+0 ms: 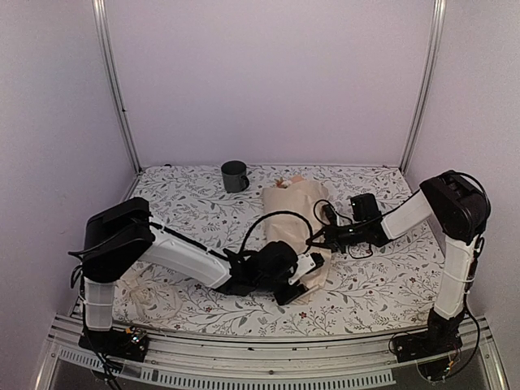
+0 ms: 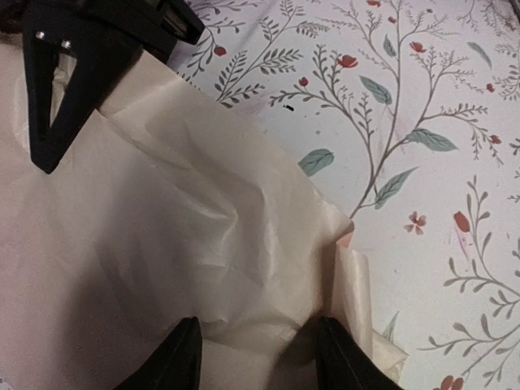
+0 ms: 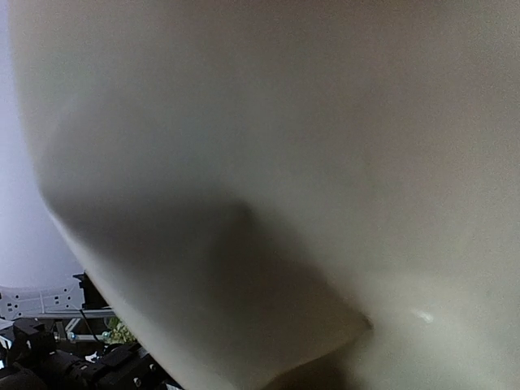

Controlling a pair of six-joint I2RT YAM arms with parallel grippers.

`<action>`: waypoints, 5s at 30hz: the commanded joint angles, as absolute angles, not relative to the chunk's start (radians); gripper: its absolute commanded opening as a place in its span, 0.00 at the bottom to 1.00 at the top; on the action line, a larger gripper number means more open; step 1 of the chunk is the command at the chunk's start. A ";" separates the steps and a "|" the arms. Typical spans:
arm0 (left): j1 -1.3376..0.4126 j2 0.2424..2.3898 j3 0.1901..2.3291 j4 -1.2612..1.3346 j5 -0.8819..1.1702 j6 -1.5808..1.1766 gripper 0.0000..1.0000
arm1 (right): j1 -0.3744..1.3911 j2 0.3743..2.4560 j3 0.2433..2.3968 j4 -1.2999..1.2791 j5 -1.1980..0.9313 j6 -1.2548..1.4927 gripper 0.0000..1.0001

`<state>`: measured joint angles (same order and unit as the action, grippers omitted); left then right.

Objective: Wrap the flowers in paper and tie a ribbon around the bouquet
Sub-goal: Fold the two-thirds-folded wrapping paper at the center of the board, then pick up the ribbon from the corner of the board, then pick up the folded bouquet from the center of the board, then place the ribbon at the center of the board, then adjust the ribbon at the center of the board.

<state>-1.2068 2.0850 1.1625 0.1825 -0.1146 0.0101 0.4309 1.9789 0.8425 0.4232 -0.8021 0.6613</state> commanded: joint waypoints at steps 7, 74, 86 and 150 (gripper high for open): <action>-1.200 1.826 1.127 0.046 0.022 -0.080 0.68 | 0.427 1.944 0.811 0.406 -0.747 0.669 0.00; -1.293 1.391 1.190 -0.473 0.184 -0.088 0.00 | 0.422 1.744 0.882 0.050 -0.587 0.503 0.00; -1.289 1.609 1.015 -0.571 0.141 -0.106 0.14 | 0.397 1.733 1.009 -0.084 -0.567 0.471 0.00; -1.341 2.299 2.126 -0.620 0.289 0.755 0.00 | 0.345 1.753 1.269 -0.301 -0.596 0.401 0.00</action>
